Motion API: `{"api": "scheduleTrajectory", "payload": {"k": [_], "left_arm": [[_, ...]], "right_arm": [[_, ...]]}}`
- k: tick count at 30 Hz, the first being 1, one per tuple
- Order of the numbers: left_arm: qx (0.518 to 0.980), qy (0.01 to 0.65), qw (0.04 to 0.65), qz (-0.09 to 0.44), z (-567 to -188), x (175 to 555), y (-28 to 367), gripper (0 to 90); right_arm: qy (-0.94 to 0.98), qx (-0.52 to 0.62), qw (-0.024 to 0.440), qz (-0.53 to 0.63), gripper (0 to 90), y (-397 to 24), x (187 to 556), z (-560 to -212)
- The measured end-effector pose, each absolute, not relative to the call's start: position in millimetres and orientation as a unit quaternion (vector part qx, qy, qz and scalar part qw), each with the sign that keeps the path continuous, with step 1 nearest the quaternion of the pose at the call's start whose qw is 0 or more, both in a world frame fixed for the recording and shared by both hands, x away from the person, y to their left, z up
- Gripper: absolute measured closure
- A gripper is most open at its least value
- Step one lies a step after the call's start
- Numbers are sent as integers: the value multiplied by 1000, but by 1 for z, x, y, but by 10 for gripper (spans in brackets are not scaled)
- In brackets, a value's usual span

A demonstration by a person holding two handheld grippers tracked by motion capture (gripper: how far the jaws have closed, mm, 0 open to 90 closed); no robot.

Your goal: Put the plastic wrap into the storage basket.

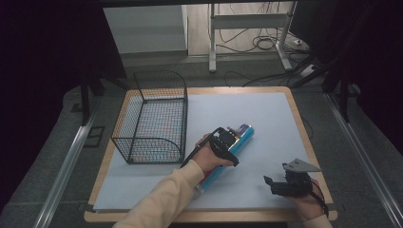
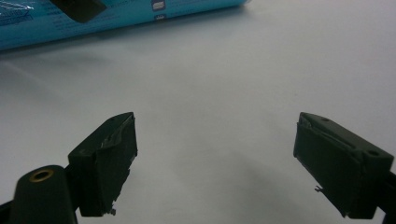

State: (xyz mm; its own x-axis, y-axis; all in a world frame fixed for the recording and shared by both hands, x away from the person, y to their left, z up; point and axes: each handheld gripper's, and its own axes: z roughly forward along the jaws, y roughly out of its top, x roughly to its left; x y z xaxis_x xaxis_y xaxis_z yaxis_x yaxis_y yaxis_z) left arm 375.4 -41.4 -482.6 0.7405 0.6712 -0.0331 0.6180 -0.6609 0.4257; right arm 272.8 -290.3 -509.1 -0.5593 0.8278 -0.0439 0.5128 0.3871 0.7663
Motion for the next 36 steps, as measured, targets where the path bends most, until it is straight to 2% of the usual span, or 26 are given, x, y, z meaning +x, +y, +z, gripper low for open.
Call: {"api": "scheduleTrajectory", "payload": {"k": [8,11,14,23,27,36], "left_arm": [[910,367,184,55,-494,384,-46,191],[910,374,175,47,-499,388,-47,221],[908,379,171,45,-499,389,-47,291],[905,391,167,8,-497,397,-42,305],[911,381,156,14,-491,397,-40,309],[916,360,177,16,-462,393,-36,314]], "right_arm": [[805,415,217,365,138,-290,272,-509],[805,415,217,365,138,-290,272,-509],[804,414,219,366,139,-290,272,-508],[802,413,222,369,140,-291,272,-506],[802,412,223,370,141,-291,272,-506],[801,413,225,370,141,-291,272,-506]]}}
